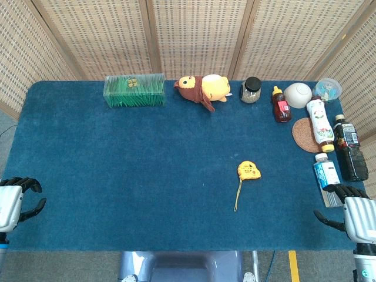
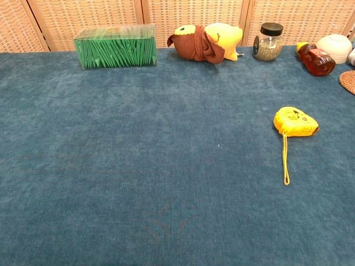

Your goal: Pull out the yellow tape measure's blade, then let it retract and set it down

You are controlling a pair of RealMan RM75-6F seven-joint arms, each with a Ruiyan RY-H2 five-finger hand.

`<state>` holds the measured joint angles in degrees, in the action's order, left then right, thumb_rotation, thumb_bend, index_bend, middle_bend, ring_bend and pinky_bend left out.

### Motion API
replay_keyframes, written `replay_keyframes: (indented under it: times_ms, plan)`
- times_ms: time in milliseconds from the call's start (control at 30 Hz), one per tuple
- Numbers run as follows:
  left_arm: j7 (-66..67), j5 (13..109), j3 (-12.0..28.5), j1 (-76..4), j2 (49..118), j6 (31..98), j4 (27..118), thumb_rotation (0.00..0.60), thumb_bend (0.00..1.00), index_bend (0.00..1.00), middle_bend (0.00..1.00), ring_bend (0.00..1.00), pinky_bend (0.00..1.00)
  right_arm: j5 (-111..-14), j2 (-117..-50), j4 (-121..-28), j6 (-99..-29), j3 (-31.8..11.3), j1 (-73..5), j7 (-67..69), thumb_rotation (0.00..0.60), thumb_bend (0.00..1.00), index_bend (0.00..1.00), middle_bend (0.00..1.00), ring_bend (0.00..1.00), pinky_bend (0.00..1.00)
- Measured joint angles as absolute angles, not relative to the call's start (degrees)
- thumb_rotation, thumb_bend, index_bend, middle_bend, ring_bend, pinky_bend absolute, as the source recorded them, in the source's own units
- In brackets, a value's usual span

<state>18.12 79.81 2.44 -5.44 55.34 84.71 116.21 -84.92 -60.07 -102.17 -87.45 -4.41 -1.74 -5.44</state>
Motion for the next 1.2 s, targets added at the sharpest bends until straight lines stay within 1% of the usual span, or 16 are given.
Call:
replay_keyframes:
  times_ms: [367, 567, 833, 1000, 1200]
  plan:
    - [18.9, 80.0, 3.2, -5.7, 54.6, 85.3, 117.0, 0.600, 0.27, 0.51, 0.51, 0.38, 0.38, -85.5, -60.1, -101.6, -87.3, -4.2, -1.9, -4.6, 0.506, 0.19, 0.36, 0.40, 0.37, 0.35]
    - [18.9, 80.1, 3.5, -6.2, 53.6, 84.8, 117.5, 0.600, 0.27, 0.51, 0.51, 0.38, 0.38, -86.3, -60.0, -101.6, -85.8, -4.0, -2.8, -4.3, 0.509, 0.19, 0.36, 0.40, 0.37, 0.38]
    - [18.4, 79.9, 4.0, -6.8, 52.0, 84.1, 118.5, 0.600, 0.27, 0.51, 0.51, 0.38, 0.38, -87.8, -59.4, -102.7, -79.2, -4.4, -7.5, -1.5, 0.508, 0.19, 0.36, 0.40, 0.38, 0.42]
    - [18.1, 79.9, 4.3, -7.3, 51.3, 83.8, 118.9, 0.600, 0.27, 0.51, 0.51, 0.38, 0.38, -87.4, -59.0, -102.8, -73.6, -5.6, -11.8, 1.4, 0.508, 0.19, 0.33, 0.40, 0.39, 0.43]
    - [18.5, 79.7, 4.6, -7.7, 50.3, 83.5, 119.7, 0.600, 0.27, 0.51, 0.51, 0.38, 0.38, -85.5, -59.0, -101.8, -66.4, -7.1, -17.0, 3.5, 0.507, 0.19, 0.32, 0.40, 0.40, 0.44]
